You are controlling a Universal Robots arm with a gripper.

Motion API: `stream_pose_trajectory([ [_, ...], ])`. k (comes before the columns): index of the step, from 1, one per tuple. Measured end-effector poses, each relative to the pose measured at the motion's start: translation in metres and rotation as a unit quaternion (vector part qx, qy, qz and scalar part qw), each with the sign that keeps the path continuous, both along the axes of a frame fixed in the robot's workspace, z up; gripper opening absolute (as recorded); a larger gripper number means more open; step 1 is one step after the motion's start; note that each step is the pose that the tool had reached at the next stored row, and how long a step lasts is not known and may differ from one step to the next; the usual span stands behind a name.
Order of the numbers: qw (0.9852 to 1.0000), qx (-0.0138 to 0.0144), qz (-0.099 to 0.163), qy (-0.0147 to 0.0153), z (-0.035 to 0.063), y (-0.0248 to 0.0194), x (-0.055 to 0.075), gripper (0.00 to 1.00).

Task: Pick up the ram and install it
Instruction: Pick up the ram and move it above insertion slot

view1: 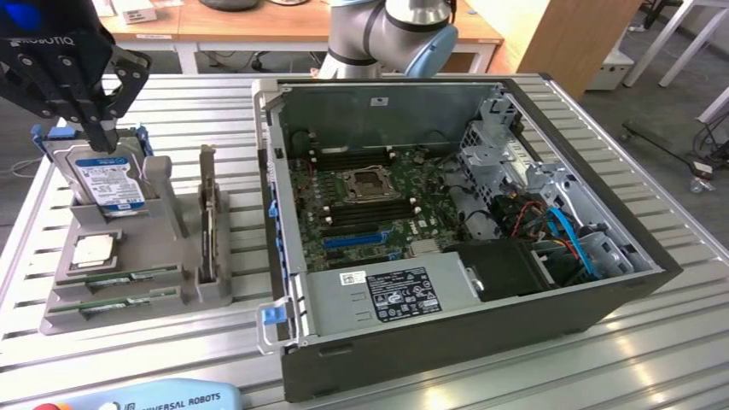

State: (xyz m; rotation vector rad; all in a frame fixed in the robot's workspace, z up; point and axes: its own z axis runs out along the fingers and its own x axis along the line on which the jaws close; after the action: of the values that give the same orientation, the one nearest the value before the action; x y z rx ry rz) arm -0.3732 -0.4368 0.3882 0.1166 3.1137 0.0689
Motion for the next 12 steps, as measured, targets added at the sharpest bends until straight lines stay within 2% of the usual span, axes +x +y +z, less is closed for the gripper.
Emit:
stream_pose_trajectory([
  [12,1.0000,0.0000,0.001,0.0000,-0.0001,0.0000,0.0000,0.10],
])
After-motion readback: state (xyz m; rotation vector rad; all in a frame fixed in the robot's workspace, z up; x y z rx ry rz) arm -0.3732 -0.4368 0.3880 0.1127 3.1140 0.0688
